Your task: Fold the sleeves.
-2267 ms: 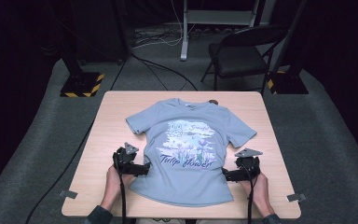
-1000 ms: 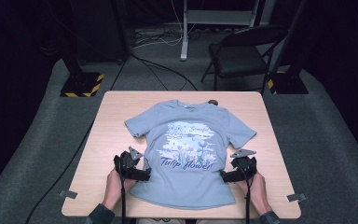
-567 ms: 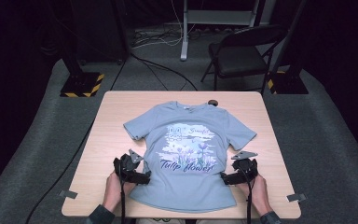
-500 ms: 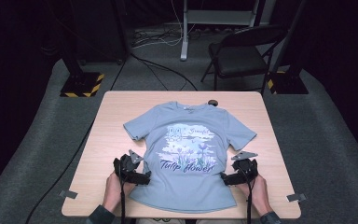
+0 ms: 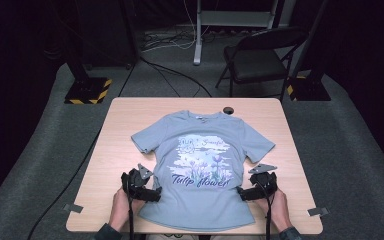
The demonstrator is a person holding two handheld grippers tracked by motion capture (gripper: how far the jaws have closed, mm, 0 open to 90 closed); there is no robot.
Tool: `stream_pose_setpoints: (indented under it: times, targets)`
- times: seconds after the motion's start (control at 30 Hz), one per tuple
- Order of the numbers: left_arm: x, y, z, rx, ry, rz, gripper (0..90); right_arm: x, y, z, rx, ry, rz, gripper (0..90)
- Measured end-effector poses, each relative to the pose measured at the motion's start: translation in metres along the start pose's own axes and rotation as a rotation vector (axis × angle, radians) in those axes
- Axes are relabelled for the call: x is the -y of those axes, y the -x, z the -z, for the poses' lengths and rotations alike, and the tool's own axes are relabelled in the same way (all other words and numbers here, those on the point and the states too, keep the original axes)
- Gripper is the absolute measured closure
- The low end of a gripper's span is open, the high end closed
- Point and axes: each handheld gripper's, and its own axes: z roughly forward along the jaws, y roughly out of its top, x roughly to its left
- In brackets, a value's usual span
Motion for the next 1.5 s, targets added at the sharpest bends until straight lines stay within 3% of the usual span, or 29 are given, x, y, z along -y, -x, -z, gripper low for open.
stream_pose_setpoints:
  times: [1.5]
  targets:
    - [0.016, 0.012, 0.016, 0.02, -0.009, -0.022, 1.6, 0.012, -0.009, 0.01, -0.023, -0.013, 0.001, 2.5]
